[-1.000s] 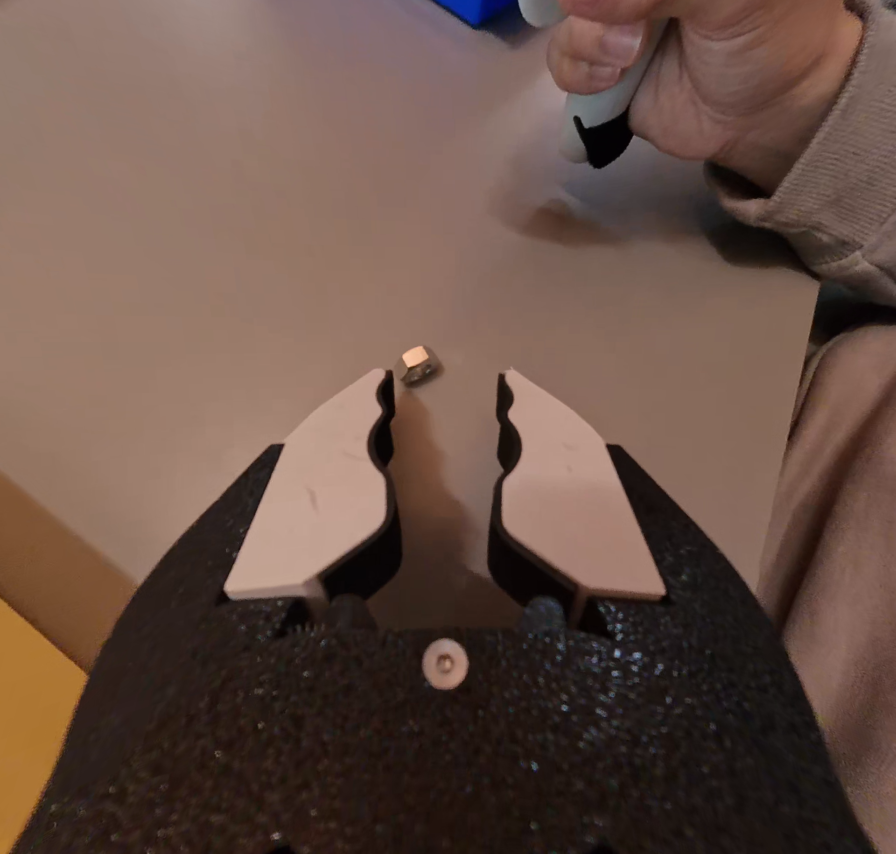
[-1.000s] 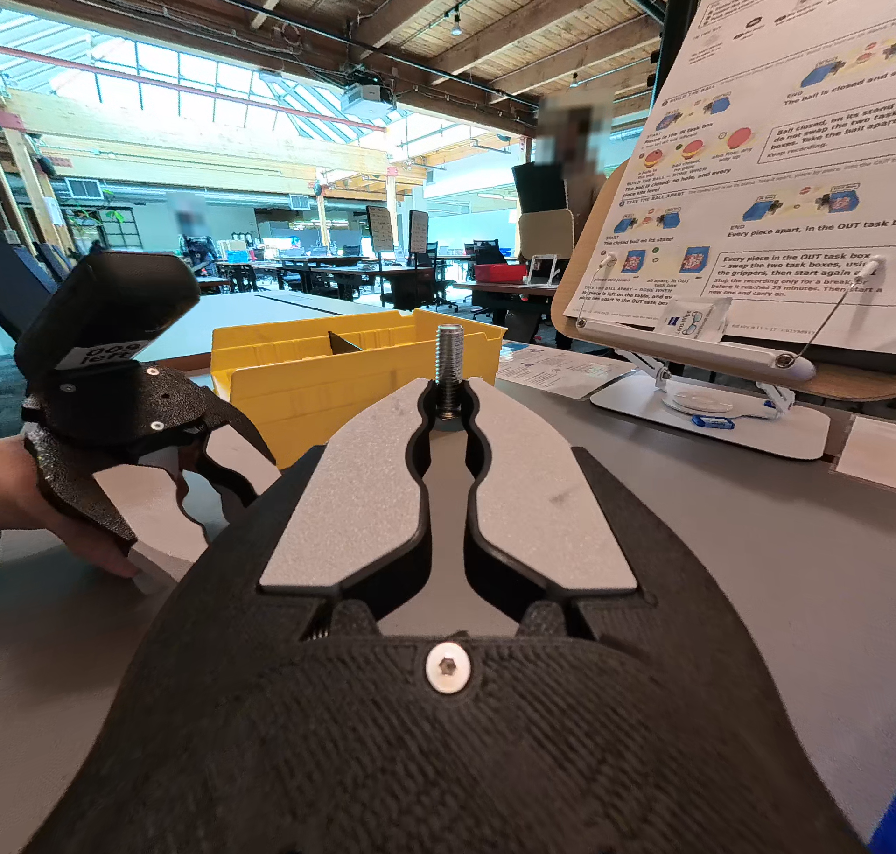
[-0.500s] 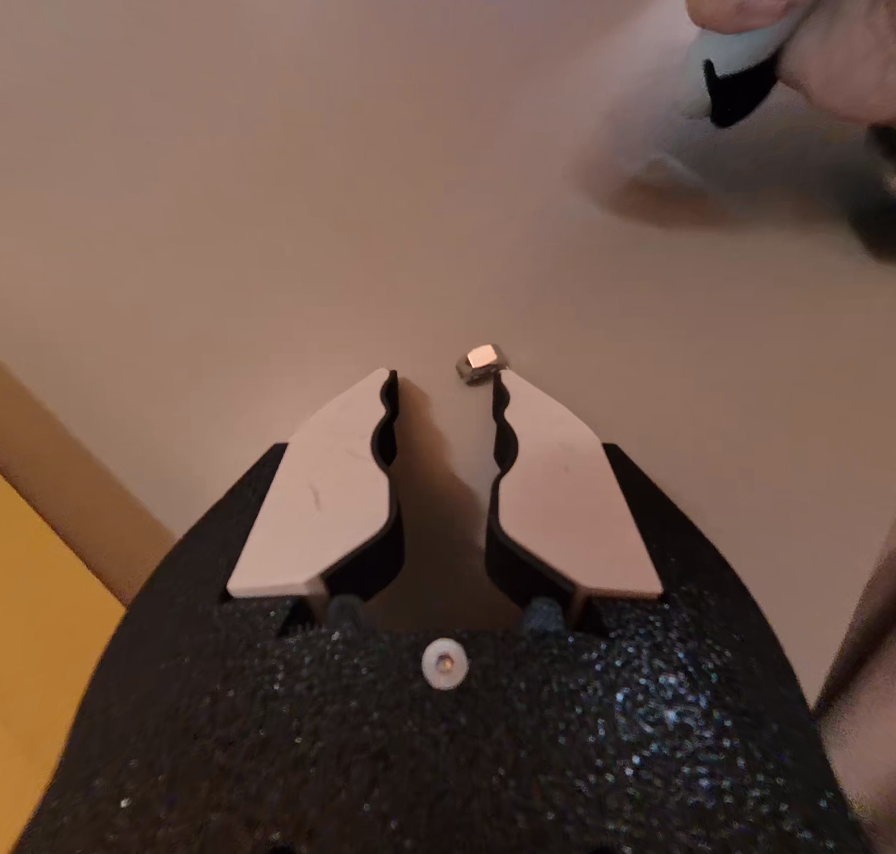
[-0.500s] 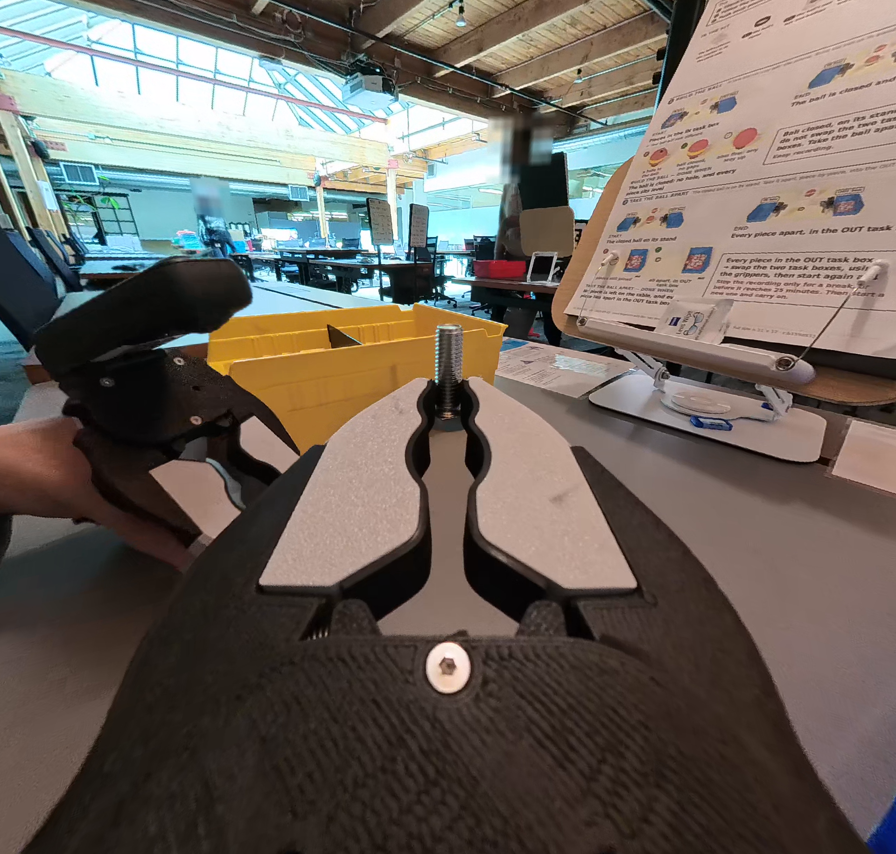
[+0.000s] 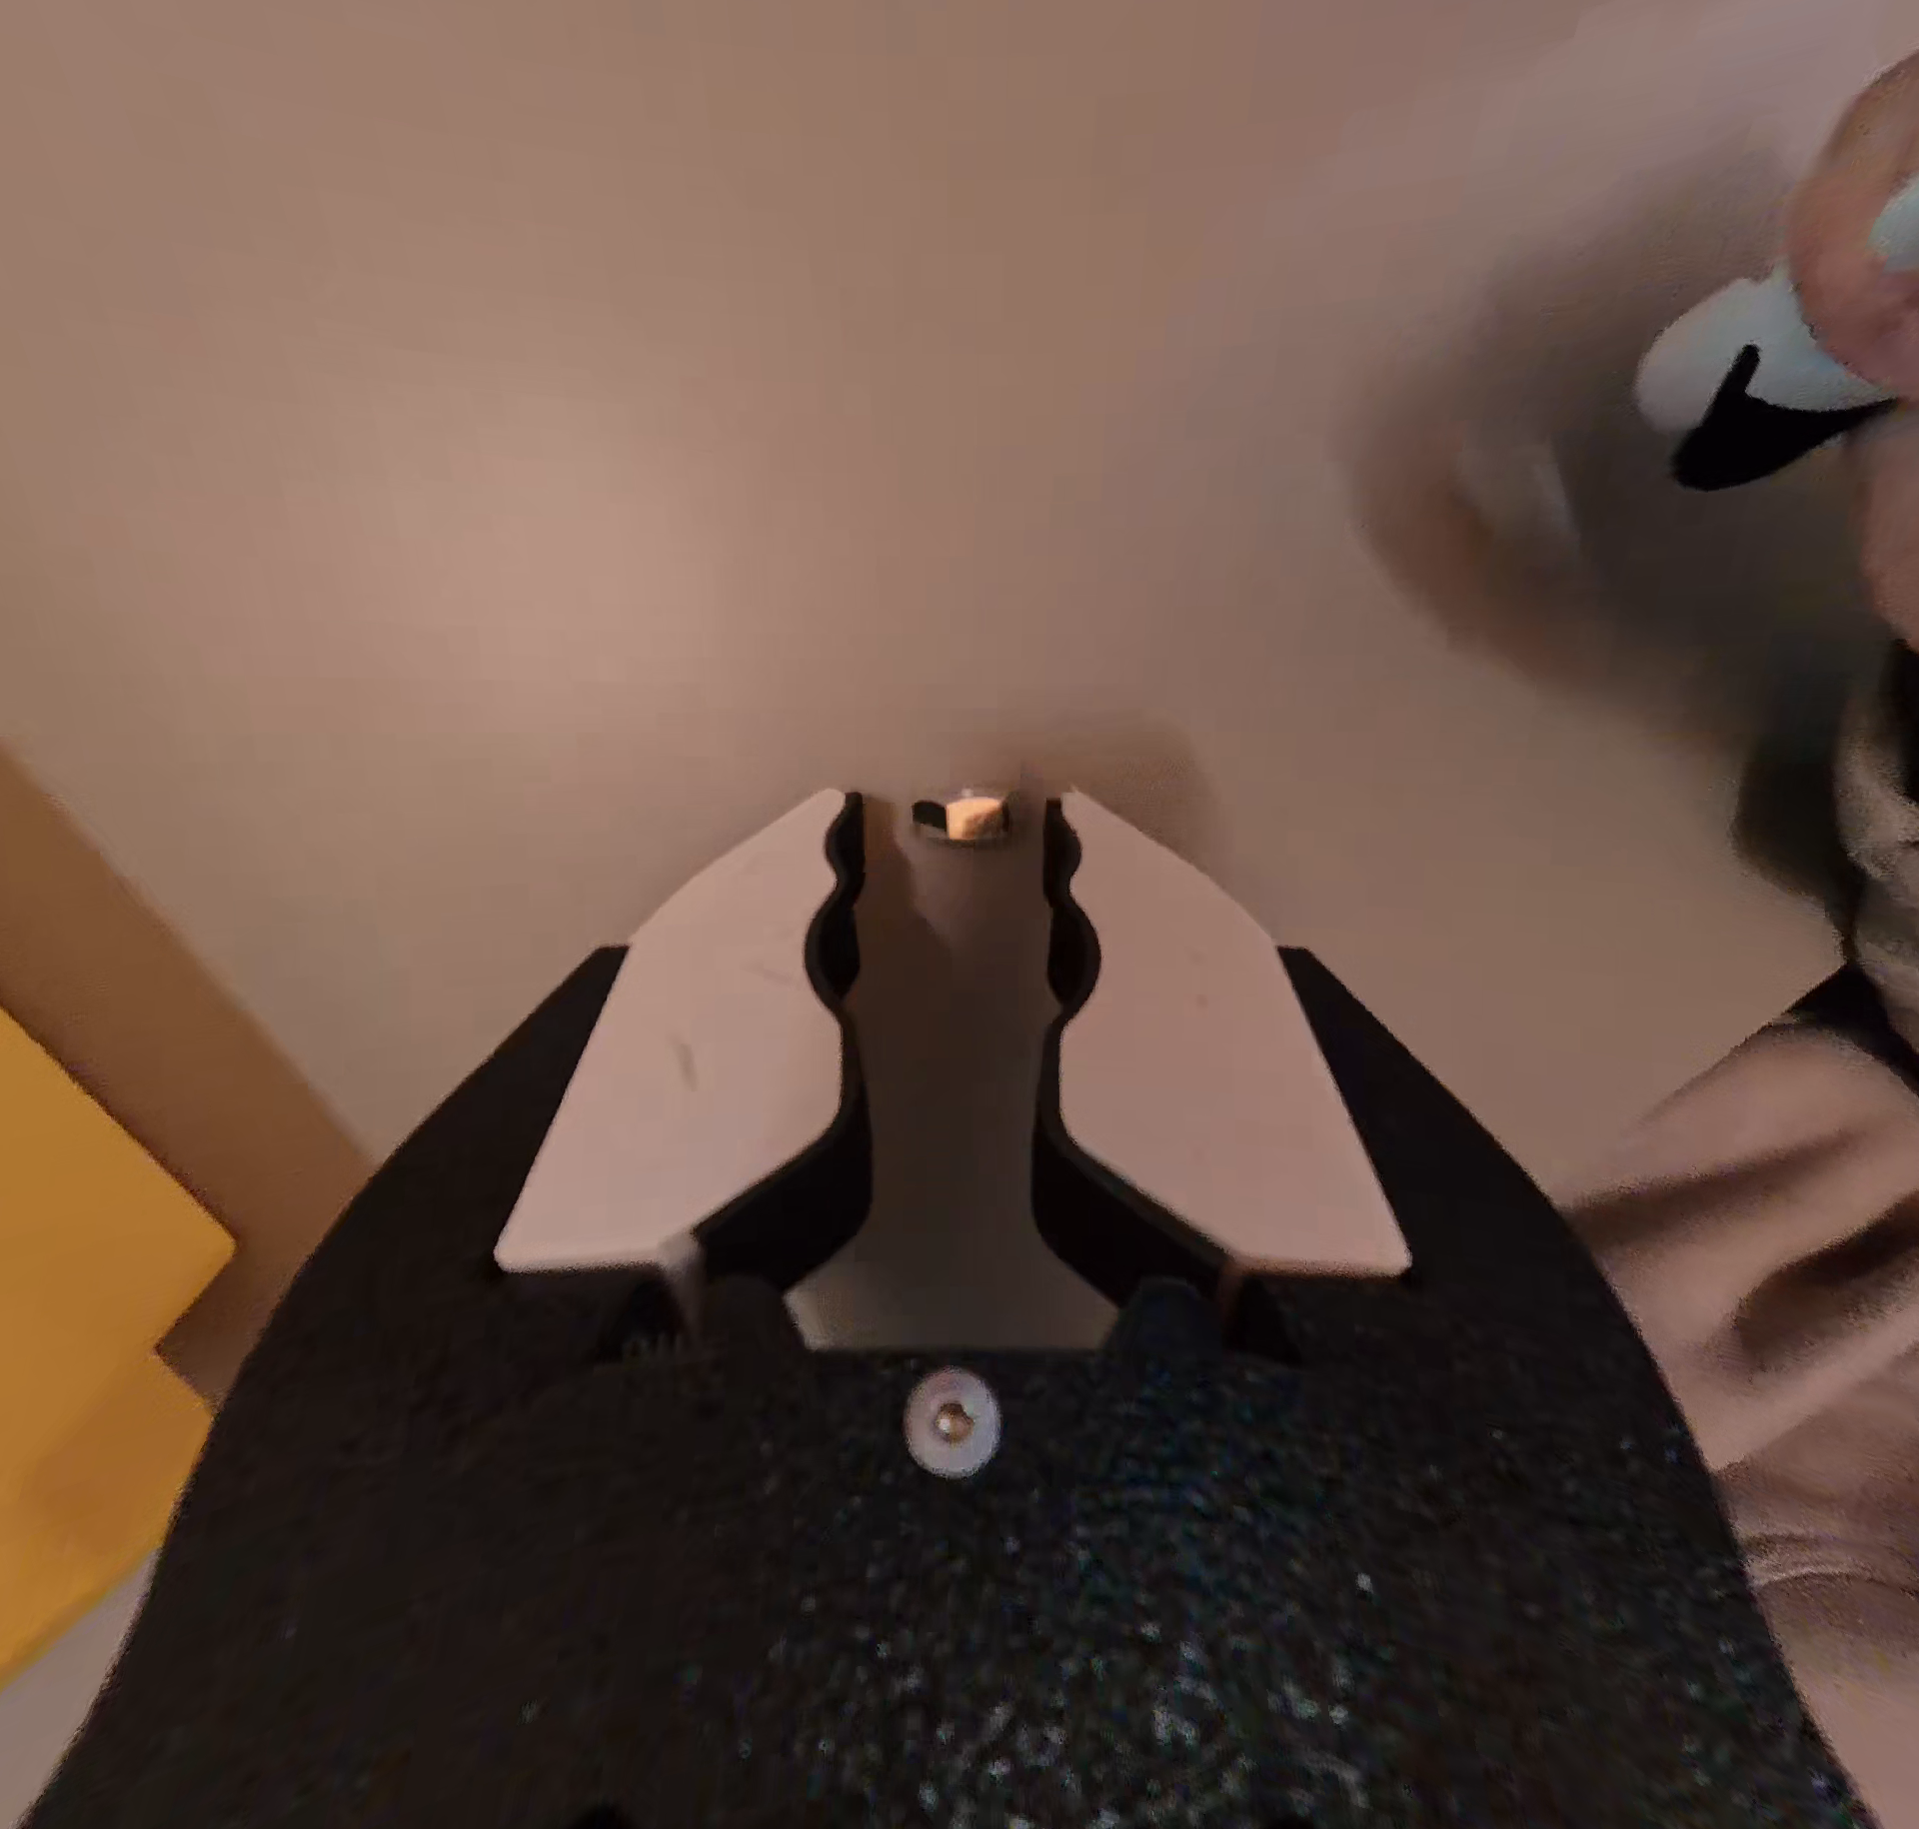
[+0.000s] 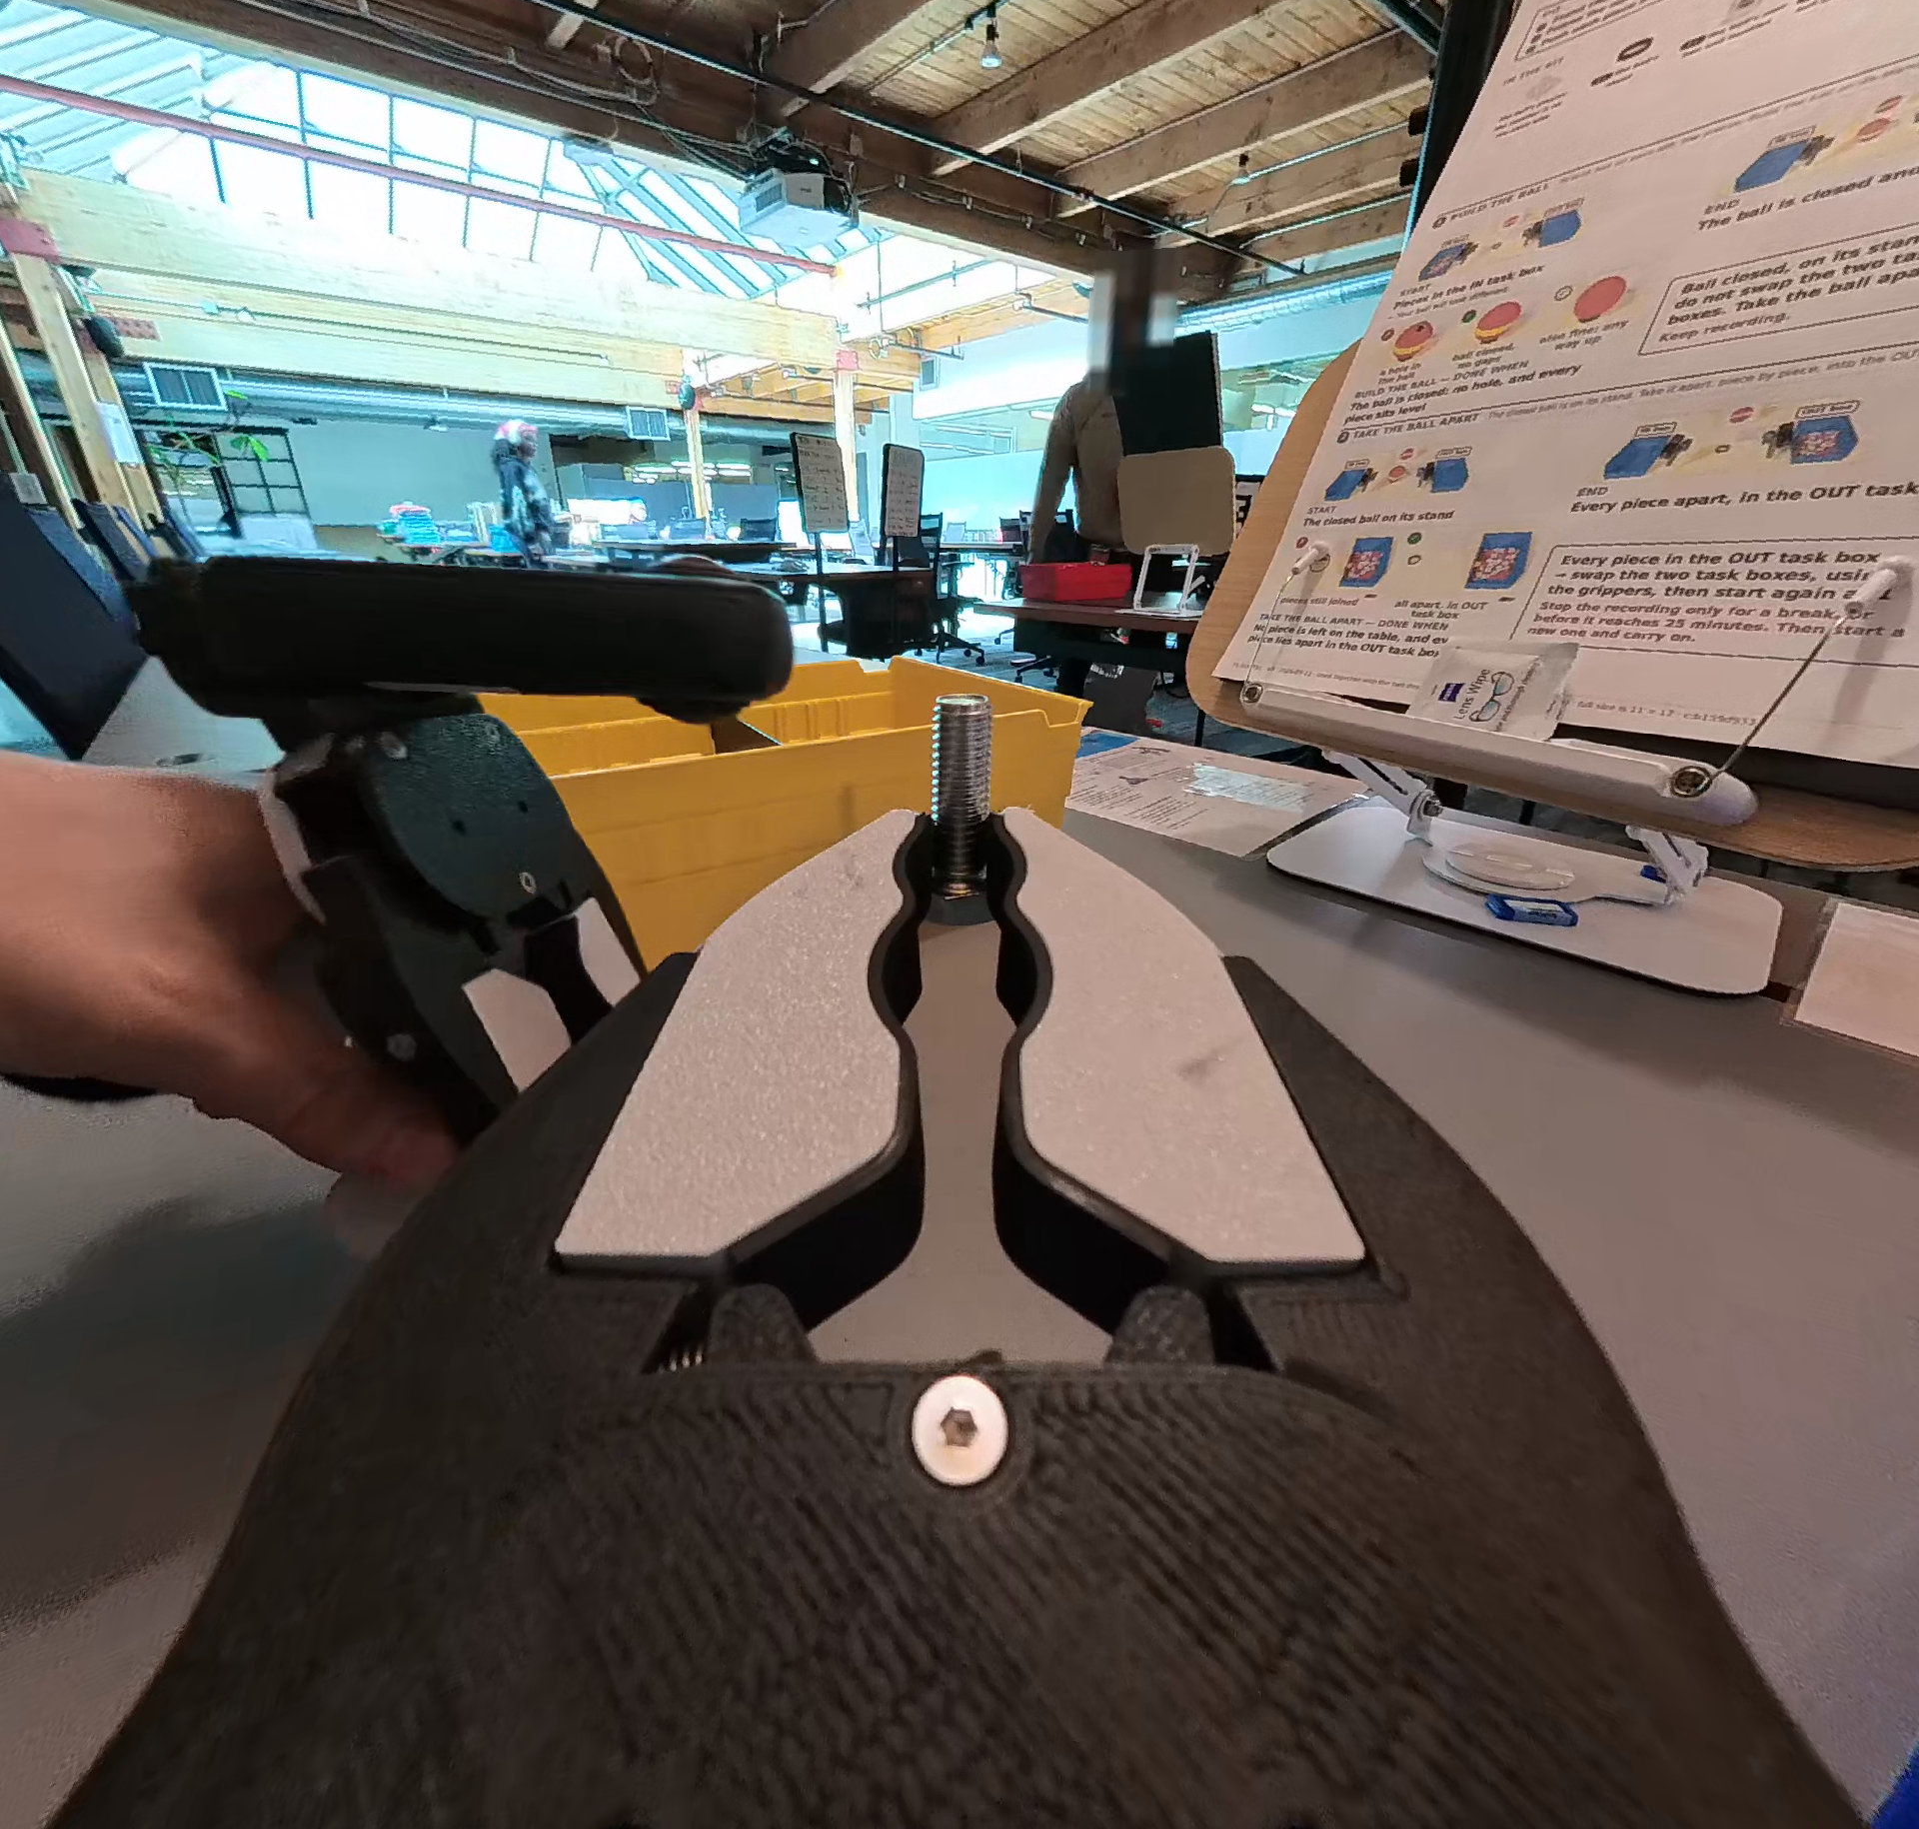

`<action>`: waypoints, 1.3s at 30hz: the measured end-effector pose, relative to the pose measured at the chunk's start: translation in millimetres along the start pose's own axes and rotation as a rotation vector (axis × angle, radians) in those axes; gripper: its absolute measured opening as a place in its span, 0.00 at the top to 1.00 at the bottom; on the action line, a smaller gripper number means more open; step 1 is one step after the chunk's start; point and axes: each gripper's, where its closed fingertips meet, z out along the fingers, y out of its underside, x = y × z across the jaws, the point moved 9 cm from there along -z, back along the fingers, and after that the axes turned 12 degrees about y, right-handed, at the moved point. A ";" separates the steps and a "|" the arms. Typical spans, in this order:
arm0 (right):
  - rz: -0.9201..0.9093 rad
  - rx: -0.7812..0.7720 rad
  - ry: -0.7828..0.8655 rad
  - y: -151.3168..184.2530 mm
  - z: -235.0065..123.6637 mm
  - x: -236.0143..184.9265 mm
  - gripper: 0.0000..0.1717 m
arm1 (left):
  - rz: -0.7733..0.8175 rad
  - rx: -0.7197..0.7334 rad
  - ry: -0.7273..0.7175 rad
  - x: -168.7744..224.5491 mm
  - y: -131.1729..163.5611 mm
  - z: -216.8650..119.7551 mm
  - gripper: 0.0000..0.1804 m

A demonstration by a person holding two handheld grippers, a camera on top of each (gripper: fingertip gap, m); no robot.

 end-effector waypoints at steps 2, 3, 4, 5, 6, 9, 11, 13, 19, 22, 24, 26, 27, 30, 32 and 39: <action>0.004 0.002 -0.001 -0.2 0.0 0.1 0.95 | -0.005 -0.050 -0.040 2.4 -4.9 2.3 0.83; 0.003 0.003 -0.001 -0.5 0.0 0.0 0.95 | -0.004 -0.073 -0.059 4.2 -6.7 3.2 0.83; 0.001 0.004 -0.001 -0.6 0.0 -0.1 0.95 | 0.001 -0.096 -0.080 5.8 -8.2 4.2 0.82; 0.000 0.004 -0.001 -0.7 0.0 -0.2 0.95 | 0.005 -0.114 -0.105 7.0 -9.4 5.1 0.83; 0.001 0.002 -0.003 -0.6 0.2 -0.3 0.95 | 0.009 -0.129 -0.129 7.9 -10.3 6.0 0.84; -0.001 0.000 0.000 -0.5 0.0 -0.3 0.95 | 0.061 -0.155 -0.173 10.8 -11.2 7.5 0.90; 0.001 -0.001 0.002 -0.3 -0.1 0.1 0.95 | 0.114 -0.155 -0.163 10.7 -9.8 7.1 0.90; 0.005 -0.003 0.001 -0.1 -0.2 0.4 0.95 | 0.168 -0.139 -0.114 7.4 -6.8 5.0 0.90; 0.011 -0.006 -0.021 0.2 0.8 -1.3 0.95 | 0.406 0.395 0.203 -4.5 -7.4 -42.9 0.90; 0.014 -0.004 -0.063 0.2 2.0 -5.9 0.95 | 0.692 0.790 0.329 -0.1 0.4 -75.9 0.89; 0.020 0.002 -0.104 0.1 2.8 -11.9 0.95 | 0.843 1.012 0.352 2.4 8.3 -90.5 0.90; 0.030 0.009 -0.147 0.2 4.7 -20.9 0.95 | 0.896 1.132 0.371 2.5 12.5 -97.7 0.90; 0.037 0.005 -0.175 0.9 6.3 -26.4 0.95 | 0.907 1.167 0.379 1.9 13.4 -98.3 0.90; 0.023 -0.005 -0.245 3.3 11.0 -44.1 0.95 | 0.908 1.211 0.416 1.6 14.0 -93.7 0.90; 0.004 -0.016 -0.283 4.9 13.1 -53.1 0.95 | 0.913 1.224 0.436 3.2 14.1 -90.1 0.90; -0.012 -0.004 -0.343 4.3 12.4 -59.7 0.95 | 0.908 1.191 0.457 3.2 11.0 -78.4 0.90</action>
